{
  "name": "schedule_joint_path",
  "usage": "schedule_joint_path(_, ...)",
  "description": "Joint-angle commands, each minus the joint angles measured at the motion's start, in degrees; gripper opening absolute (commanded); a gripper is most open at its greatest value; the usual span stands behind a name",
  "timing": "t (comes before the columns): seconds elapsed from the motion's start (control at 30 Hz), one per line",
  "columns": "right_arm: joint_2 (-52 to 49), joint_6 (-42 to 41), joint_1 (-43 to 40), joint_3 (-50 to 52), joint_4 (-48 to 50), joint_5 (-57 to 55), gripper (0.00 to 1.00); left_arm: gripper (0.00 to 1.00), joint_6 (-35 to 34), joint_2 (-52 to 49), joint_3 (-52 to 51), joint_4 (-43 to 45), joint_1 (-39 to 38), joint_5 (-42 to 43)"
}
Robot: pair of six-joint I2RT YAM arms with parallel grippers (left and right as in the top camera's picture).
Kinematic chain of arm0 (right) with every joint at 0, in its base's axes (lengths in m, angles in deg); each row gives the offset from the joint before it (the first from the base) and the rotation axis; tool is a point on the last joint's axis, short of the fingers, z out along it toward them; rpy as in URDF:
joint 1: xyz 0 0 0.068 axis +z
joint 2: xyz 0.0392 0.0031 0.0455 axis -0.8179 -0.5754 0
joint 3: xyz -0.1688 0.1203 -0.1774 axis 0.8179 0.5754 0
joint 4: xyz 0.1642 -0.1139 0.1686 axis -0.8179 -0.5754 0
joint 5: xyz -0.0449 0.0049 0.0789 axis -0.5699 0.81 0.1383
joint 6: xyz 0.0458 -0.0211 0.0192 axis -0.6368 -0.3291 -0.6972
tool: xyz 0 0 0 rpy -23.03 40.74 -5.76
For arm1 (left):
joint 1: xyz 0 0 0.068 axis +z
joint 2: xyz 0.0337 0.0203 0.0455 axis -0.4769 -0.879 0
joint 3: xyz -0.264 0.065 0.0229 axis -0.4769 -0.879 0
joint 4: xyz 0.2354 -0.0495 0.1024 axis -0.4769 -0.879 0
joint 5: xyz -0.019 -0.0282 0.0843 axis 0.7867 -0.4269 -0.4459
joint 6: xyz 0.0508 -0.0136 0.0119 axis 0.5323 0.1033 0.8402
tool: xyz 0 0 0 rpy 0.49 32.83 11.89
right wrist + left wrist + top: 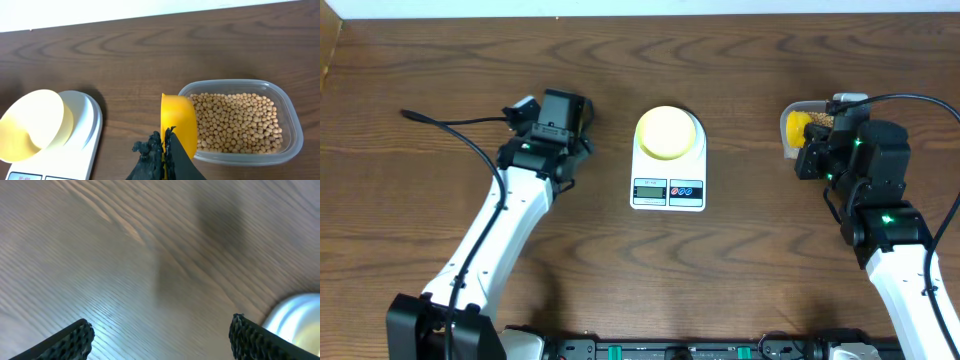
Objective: Scoop item into bowl and weigh 50g on scale
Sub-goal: 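Move the left gripper back down onto the scale's button panel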
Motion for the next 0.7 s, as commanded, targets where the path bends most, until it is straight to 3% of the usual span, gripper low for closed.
schedule_joint_path(0.0,0.39,0.74,-0.52,-0.92,0.85,0.39,0.01,0.89,0.15,0.42,-0.33,-0.31,-4.81,1.81)
schedule_joint_path(0.37,0.39,0.74,-0.50,-0.92,1.86,0.42,0.01,0.89,0.13,-3.63,-0.33,0.55,-20.39,1.77)
schedule_joint_path(0.67,0.39,0.76,-0.52,-0.92,1.62,0.39,0.01,0.89,0.13,-12.68,-0.33,4.00,-25.03,1.81)
